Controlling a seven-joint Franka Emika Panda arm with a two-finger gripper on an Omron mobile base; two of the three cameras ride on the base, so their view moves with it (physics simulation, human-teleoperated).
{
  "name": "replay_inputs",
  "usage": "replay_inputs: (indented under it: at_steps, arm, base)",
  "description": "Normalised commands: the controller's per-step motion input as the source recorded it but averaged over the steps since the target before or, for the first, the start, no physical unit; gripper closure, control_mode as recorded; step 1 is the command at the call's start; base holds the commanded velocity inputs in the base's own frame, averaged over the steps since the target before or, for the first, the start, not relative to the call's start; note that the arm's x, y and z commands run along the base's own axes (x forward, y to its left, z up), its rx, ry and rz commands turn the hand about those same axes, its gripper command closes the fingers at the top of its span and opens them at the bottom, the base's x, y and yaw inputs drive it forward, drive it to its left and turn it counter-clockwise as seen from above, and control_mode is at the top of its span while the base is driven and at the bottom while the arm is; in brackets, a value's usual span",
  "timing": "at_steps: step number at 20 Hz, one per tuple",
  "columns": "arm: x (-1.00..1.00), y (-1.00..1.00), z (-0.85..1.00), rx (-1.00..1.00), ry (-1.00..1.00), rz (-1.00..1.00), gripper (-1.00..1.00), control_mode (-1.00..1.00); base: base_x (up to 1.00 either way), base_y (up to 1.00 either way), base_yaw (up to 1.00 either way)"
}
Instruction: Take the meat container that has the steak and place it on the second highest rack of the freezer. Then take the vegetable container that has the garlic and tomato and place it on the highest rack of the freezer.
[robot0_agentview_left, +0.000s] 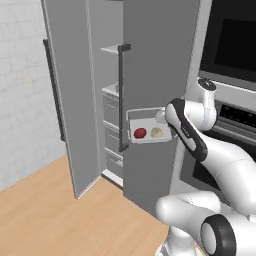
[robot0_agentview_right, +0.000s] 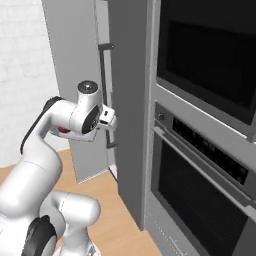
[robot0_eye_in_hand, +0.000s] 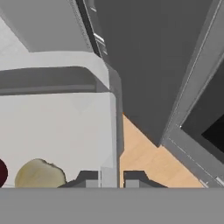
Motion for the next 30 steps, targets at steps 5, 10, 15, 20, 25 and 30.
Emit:
replay_inputs:
  at_steps: [5,10,15,20,25,30]
  arm:
    - [0.0,0.0,0.0,0.0,0.0,0.0,1.0,1.0]
    - [0.0,0.0,0.0,0.0,0.0,0.0,1.0,1.0]
    - [0.0,0.0,0.0,0.0,0.0,0.0,1.0,1.0]
    - [0.0,0.0,0.0,0.0,0.0,0.0,1.0,1.0]
    - [0.0,0.0,0.0,0.0,0.0,0.0,1.0,1.0]
    - [0.0,0.0,0.0,0.0,0.0,0.0,1.0,1.0]
  base:
    - [0.2,0.74,-0.57]
    - [0.17,0.84,-0.52]
    - [0.16,0.86,-0.47]
    - [0.12,0.9,-0.39]
    - [0.21,0.74,-0.29]
    - [0.3,0.56,-0.21]
